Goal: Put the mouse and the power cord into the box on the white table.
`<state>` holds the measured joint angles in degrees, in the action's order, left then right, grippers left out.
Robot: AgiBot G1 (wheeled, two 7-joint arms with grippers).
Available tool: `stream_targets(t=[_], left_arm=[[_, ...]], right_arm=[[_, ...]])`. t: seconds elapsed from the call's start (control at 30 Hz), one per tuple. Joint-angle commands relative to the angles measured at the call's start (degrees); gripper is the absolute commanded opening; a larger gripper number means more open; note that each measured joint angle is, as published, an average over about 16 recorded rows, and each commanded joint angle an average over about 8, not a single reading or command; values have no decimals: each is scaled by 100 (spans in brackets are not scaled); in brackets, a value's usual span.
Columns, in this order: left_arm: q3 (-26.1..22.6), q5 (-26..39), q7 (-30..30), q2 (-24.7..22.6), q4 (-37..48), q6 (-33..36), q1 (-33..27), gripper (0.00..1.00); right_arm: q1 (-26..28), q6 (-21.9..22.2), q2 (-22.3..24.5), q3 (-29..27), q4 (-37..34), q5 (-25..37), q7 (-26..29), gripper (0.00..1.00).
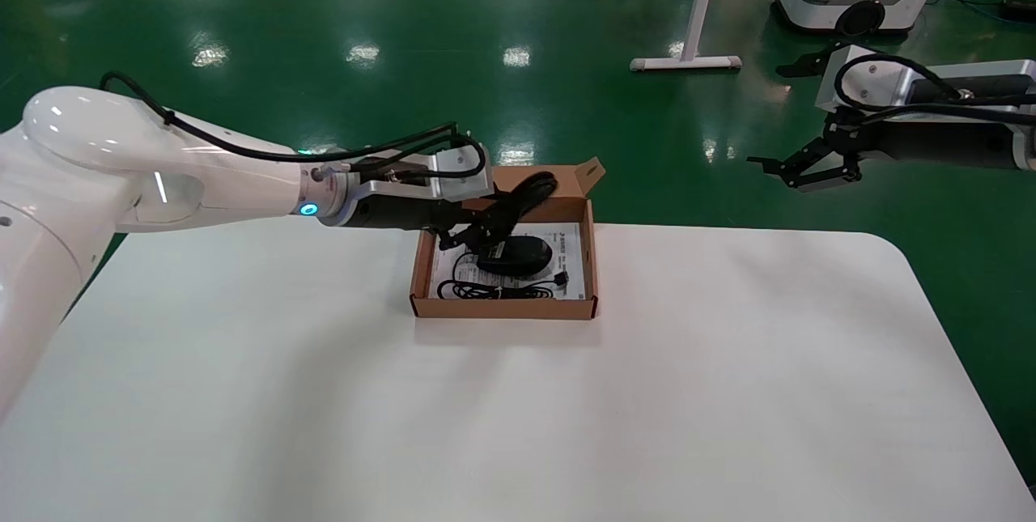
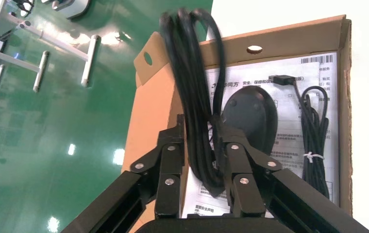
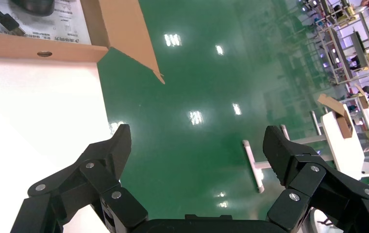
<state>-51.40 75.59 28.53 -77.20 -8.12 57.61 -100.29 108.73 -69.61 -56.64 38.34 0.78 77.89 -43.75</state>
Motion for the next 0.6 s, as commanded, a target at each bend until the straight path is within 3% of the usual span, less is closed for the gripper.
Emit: stream_targets(t=[0.03,0.27,0.6], left_arm=[[-5,4,3,3,1,4,-4,100],[135,-128,-164,176,-273,116,150,100],[715,-678,-804,853,-1324,572,778,100]], right_arm=[[15,4,-9,7,-29,11,-18,100],[-348,-121,158,-165,531,-267,402,100],[-1141,-391,522,-541,1757,-873,1319,100]])
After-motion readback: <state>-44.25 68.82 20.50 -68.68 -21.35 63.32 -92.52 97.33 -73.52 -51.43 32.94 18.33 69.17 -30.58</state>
